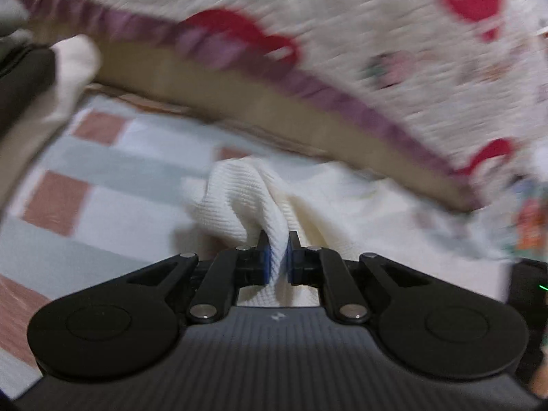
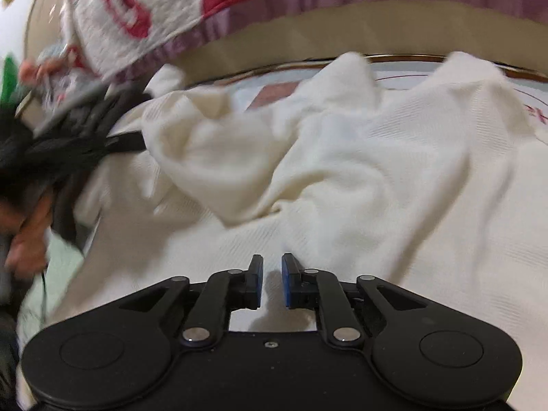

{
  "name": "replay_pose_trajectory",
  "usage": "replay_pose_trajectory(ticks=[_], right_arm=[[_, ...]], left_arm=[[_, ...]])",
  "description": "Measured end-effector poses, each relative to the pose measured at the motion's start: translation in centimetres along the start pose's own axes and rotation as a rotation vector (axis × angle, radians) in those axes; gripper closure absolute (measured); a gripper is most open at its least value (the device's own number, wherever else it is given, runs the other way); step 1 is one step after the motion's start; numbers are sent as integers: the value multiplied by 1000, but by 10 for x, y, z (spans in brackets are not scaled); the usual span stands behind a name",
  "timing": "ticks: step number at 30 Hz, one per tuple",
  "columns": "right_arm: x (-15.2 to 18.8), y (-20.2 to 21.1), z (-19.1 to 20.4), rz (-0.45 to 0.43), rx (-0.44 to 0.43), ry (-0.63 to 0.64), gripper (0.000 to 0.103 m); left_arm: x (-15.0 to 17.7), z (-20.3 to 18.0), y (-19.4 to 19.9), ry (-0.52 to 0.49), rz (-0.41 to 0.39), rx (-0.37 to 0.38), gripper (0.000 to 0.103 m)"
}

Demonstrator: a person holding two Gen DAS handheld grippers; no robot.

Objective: Fold clothes

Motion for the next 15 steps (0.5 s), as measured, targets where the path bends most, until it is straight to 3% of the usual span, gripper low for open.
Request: replay_pose_trajectory(ticks=[2, 5, 8, 12, 15], right_arm=[[-17, 17, -1, -60, -6, -42, 68], [-37, 42, -1, -146, -28, -82, 67], [-38, 51, 1, -150, -54, -97, 58], [-20, 54, 7, -93, -77, -93, 54], [-9, 54, 14, -75, -111, -68, 53]], left_arm=[[14, -35, 11, -36, 18, 85, 96], [59, -86, 11, -104, 141, 175, 95], [113, -109, -4, -117, 315, 162, 95], [149, -115, -10, -120, 425, 148, 93], [156, -114, -5, -109, 436, 147, 91]])
Point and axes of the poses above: each gripper's, at about its wrist camera, not at the fingertips, and y roughly against the way its jaws point, z to its left, x to its underside, the point moved 4 cm from there along -y, roughly the way its jaws point, and after that the axes turned 14 degrees about -z, right-handed, at the moved point
